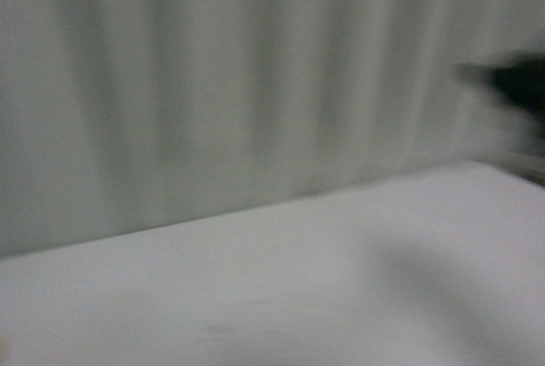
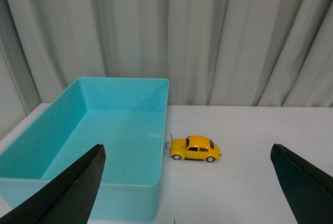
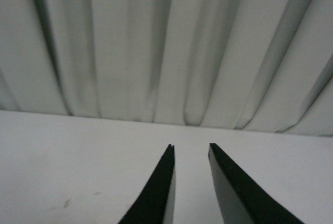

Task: Wind up and store yellow beetle toy

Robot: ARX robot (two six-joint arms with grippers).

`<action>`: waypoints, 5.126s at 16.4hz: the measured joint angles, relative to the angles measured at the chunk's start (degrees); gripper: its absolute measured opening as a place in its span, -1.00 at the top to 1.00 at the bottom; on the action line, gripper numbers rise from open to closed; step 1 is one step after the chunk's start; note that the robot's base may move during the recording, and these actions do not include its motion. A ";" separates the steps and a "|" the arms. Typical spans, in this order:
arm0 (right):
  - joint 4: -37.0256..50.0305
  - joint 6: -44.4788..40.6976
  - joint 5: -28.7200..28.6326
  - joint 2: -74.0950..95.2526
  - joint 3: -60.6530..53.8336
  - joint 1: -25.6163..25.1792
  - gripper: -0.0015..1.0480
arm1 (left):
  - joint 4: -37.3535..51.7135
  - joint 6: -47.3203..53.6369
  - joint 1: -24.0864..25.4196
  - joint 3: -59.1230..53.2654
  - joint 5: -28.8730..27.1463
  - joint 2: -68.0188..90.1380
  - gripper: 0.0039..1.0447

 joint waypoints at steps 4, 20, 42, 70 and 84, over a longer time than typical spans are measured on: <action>-3.91 6.27 4.46 -16.81 -8.28 4.63 0.96 | -0.02 0.02 0.00 0.02 0.04 0.00 -0.88; -11.65 7.02 4.48 -34.67 -19.12 4.63 0.96 | -0.02 0.02 0.00 0.00 0.04 0.00 -0.88; -20.85 7.02 4.48 -43.80 -19.10 4.63 -0.87 | -14.01 -12.87 -2.75 7.85 -4.07 12.83 -0.88; -20.85 7.02 4.48 -43.80 -19.10 4.63 -0.87 | -18.16 90.86 -12.04 76.06 -5.35 116.63 -0.88; -20.85 7.04 4.50 -43.80 -19.10 4.63 -0.87 | -24.02 84.56 -9.05 90.84 -7.06 133.61 -0.06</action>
